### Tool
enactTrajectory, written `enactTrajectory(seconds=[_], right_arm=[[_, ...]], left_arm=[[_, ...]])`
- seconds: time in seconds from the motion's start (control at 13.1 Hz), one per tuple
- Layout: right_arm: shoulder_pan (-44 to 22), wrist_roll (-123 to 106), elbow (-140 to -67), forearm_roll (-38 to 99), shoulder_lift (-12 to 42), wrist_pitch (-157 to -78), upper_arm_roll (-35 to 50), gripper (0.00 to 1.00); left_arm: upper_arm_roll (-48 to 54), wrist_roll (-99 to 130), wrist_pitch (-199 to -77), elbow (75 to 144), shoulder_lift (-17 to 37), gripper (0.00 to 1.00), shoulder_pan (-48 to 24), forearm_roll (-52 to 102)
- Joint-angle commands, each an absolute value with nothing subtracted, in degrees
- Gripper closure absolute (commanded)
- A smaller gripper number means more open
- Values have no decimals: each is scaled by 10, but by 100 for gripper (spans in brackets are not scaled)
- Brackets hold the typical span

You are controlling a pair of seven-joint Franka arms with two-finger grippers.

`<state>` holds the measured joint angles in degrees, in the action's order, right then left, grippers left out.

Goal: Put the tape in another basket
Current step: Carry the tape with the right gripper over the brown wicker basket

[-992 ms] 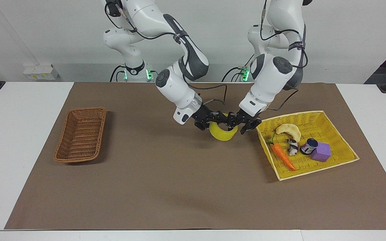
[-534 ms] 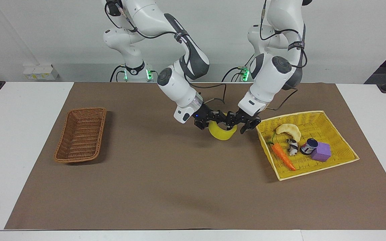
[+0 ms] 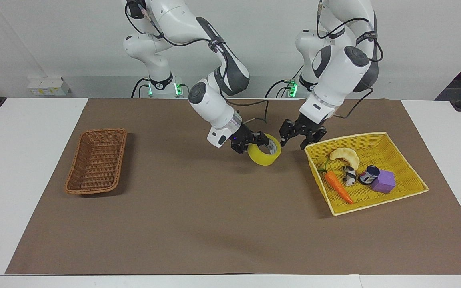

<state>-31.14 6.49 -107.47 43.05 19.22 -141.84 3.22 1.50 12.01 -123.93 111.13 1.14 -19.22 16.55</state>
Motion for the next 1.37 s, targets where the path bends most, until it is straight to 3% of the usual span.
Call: enactTrajectory(seconds=[0.0,0.23,0.69,0.92,1.3], right_arm=[[-298,82,-1099,399,160,-1402,33,100],[-228,79,-1104,341,128,-1316,33,100],[-60,2,-1030,204,98,-1098,34,100],[9,-77,-1002,173,98,-1052,33,100],[75,-115,-967,81,105,-1047,33,100]], left_arm=[[15,82,-1197,1099,-11,13,-155,135],[15,20,-1130,1033,-11,0,-107,90],[15,-87,-975,879,-8,0,-34,41],[12,-107,-894,836,-8,0,-25,15],[11,-123,-847,832,-15,0,-25,-6]])
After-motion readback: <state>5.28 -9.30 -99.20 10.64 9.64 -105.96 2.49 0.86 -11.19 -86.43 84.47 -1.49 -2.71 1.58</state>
